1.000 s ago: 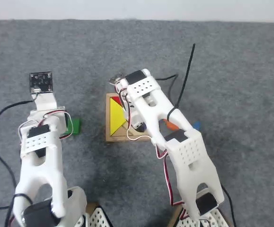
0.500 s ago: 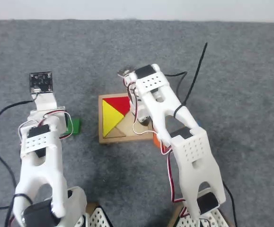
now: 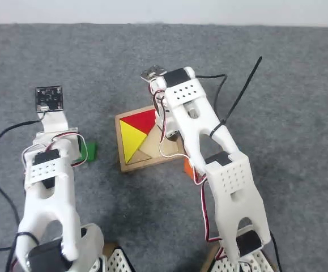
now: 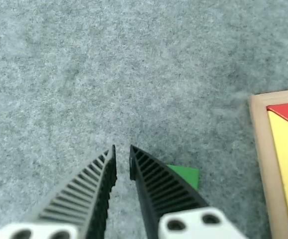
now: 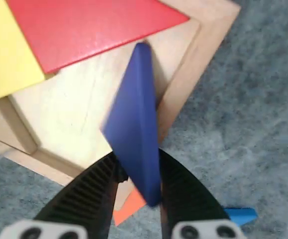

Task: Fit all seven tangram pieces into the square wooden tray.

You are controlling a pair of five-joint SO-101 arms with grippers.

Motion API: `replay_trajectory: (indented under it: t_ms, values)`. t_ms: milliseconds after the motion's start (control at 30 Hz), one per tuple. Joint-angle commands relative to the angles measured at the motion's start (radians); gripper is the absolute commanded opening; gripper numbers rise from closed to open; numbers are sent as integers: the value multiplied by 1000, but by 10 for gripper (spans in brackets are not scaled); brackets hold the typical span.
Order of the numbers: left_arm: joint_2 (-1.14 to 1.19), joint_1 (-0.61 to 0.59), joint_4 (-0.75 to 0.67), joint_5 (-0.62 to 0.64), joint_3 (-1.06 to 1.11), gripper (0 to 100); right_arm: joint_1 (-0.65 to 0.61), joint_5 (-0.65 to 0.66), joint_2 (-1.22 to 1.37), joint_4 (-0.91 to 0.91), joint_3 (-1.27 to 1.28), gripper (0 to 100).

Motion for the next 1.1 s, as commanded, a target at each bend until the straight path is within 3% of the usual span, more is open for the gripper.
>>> replay_trajectory:
  t_ms: [0, 233, 567, 733, 900, 1067]
  values:
    - [-17, 9, -23, -14, -10, 48, -21, 17, -12, 16, -60, 65]
    - [-17, 9, -21, -14, -10, 48, -28, 57, 39, 12, -63, 229]
    - [-17, 9, -21, -14, -10, 48, -48, 68, 50, 30, -114, 237]
    - [-17, 9, -21, -14, -10, 48, -64, -12, 61, 47, -216, 238]
    - [-17, 9, -21, -14, -10, 48, -91, -12, 105, 42, -230, 241]
    - [-17, 9, -21, -14, -10, 48, -108, -11, 147, 2, -230, 370]
